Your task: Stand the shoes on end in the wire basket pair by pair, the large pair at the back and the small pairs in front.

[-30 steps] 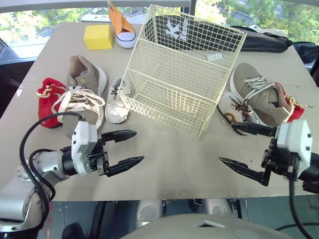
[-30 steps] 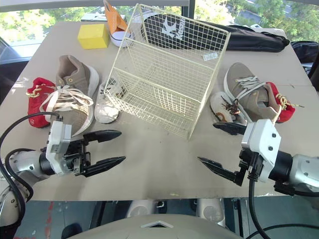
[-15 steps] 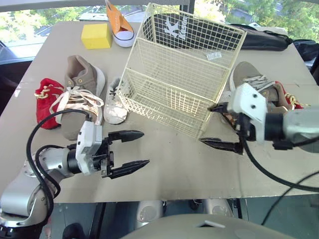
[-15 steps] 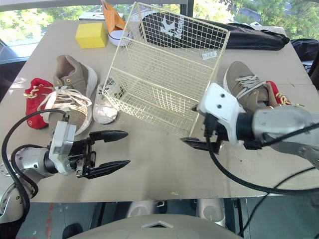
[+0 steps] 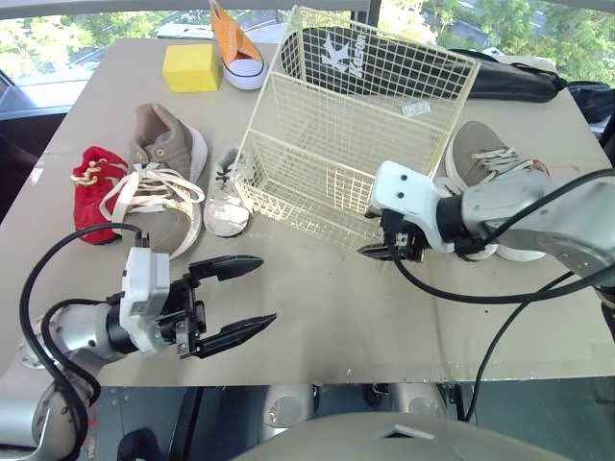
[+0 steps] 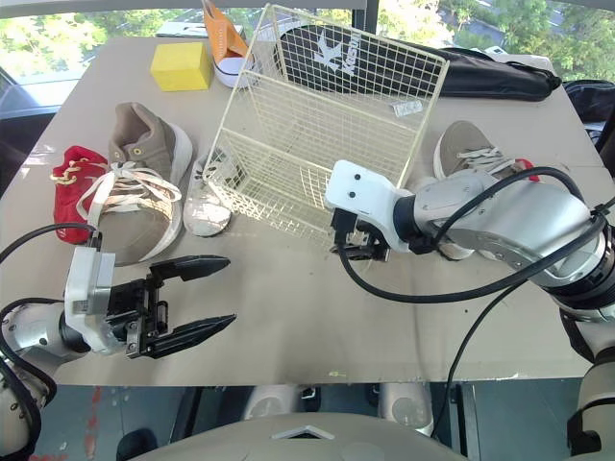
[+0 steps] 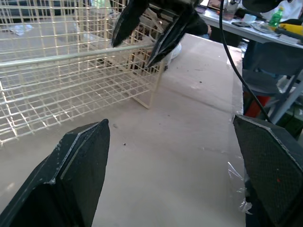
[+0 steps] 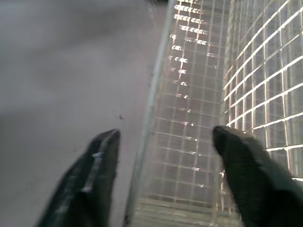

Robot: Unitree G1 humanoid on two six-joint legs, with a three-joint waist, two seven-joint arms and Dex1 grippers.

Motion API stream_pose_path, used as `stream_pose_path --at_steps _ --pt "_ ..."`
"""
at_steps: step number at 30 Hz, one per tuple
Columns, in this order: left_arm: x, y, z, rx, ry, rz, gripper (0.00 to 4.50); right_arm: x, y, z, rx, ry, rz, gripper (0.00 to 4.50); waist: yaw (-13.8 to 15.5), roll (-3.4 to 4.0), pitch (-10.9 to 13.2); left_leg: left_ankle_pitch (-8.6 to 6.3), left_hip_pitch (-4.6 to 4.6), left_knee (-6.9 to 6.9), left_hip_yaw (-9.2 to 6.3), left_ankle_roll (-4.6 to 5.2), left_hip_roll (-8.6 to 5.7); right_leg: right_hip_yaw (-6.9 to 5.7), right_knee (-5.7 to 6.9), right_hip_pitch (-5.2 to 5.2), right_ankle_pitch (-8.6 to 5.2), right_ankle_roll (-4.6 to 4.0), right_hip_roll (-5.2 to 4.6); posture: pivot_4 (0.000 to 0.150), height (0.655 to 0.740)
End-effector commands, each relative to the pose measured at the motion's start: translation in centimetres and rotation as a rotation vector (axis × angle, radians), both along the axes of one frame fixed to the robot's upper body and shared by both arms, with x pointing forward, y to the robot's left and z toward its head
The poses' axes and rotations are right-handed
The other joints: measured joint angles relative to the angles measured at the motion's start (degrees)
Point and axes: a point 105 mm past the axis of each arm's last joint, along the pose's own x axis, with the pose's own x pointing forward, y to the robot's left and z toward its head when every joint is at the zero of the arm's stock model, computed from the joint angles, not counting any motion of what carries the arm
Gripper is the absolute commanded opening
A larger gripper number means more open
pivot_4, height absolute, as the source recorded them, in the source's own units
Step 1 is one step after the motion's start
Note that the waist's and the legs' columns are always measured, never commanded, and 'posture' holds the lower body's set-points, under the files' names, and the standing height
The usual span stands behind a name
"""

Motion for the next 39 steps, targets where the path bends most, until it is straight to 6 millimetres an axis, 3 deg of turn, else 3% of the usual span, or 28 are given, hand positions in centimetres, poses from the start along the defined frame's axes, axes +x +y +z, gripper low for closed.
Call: stream_pose_path --at_steps 1,3,7,12,19,25,26,28,29,31,34,39 --pt "-0.4 -0.7 0.6 -0.001 -0.049 -0.012 4.50 0.5 -0.5 0.3 -0.046 -0.050 0.010 0.75 -0.04 0.01 0.00 0.00 0.01 0.00 0.00 0.00 0.00 0.01 0.00 0.00 0.00 -0.01 0.00 0.150 0.7400" --pt "-0.6 -0.7 0.4 -0.001 -0.046 -0.006 4.50 0.5 -0.9 0.4 -0.069 -0.083 0.039 0.02 -0.08 0.03 0.01 0.00 0.01 0.03 0.00 0.00 0.01 0.01 0.01 0.00 -0.01 -0.02 0.00 0.150 0.7400" --pt "-0.6 -0.8 0.3 -0.006 -0.048 0.009 4.50 0.3 -2.2 1.1 -0.078 -0.162 0.179 0.02 0.09 0.12 0.07 -0.01 -0.06 0.08 -0.02 0.00 0.04 0.00 0.01 -0.06 0.00 -0.01 0.05 0.150 0.7400" --pt "-0.6 -0.5 0.2 -0.005 -0.049 0.028 4.50 1.4 -5.6 0.8 -0.172 -0.177 0.203 0.02 0.04 0.09 0.05 -0.04 -0.09 0.13 0.02 0.06 0.00 0.06 -0.09 0.00 0.01 0.04 0.06 0.150 0.7400" --pt "-1.2 -0.6 0.1 -0.001 -0.053 0.050 4.50 1.5 -6.1 0.5 -0.170 -0.184 0.237 0.02 0.18 0.05 0.03 -0.06 -0.08 0.18 0.02 0.08 0.02 0.04 -0.09 -0.01 -0.05 -0.05 0.00 0.150 0.7400" --pt "-1.3 -0.9 0.2 0.005 -0.059 0.049 4.50 1.6 -4.9 1.5 -0.055 -0.197 0.259 0.02 -0.21 0.06 0.03 -0.05 -0.06 0.19 0.02 0.07 0.05 0.03 -0.07 -0.01 -0.04 -0.06 0.01 0.150 0.7400" --pt "-1.2 -1.0 0.3 0.005 -0.058 0.045 4.50 1.7 -4.8 2.0 -0.031 -0.211 0.248 0.43 -0.22 0.06 0.03 -0.05 -0.06 0.19 0.01 0.07 0.05 0.03 -0.06 -0.01 -0.04 -0.05 0.02 0.150 0.7400" --pt "-1.0 -1.3 0.4 -0.005 -0.053 0.041 4.50 1.8 -5.0 2.7 0.018 -0.243 0.226 0.82 -0.02 0.09 0.05 -0.05 -0.05 0.20 0.01 0.07 0.05 0.04 -0.02 0.00 -0.03 -0.05 0.01 0.150 0.7400" --pt "-0.9 -1.5 0.5 -0.015 -0.049 0.041 4.50 1.7 -5.1 3.0 0.049 -0.251 0.213 1.41 0.08 0.10 0.05 -0.05 -0.06 0.20 0.01 0.07 0.05 0.03 -0.02 0.00 -0.03 -0.06 0.02 0.150 0.7400" --pt "-0.6 -2.1 0.7 -0.025 -0.048 0.027 4.50 1.2 -5.1 3.9 0.131 -0.290 0.196 2.09 0.38 0.06 0.03 -0.05 -0.07 0.20 -0.02 0.07 0.04 0.00 -0.02 0.00 -0.03 -0.06 0.01 0.150 0.7400" --pt "0.8 -3.1 1.8 -0.102 -0.062 0.047 4.50 0.5 -5.0 5.6 0.309 -0.365 0.115 3.48 0.54 0.00 -0.01 -0.06 -0.13 0.21 -0.07 0.09 0.00 0.03 -0.06 0.11 0.00 -0.01 -0.02 0.150 0.7400" --pt "3.2 -5.4 4.9 -0.209 -0.102 0.057 4.50 -1.4 -6.3 10.1 0.736 -0.413 -0.066 3.48 0.37 0.00 0.00 -0.05 -0.16 0.26 -0.20 0.08 -0.01 0.09 0.00 0.18 0.12 0.17 0.00 0.150 0.7400"
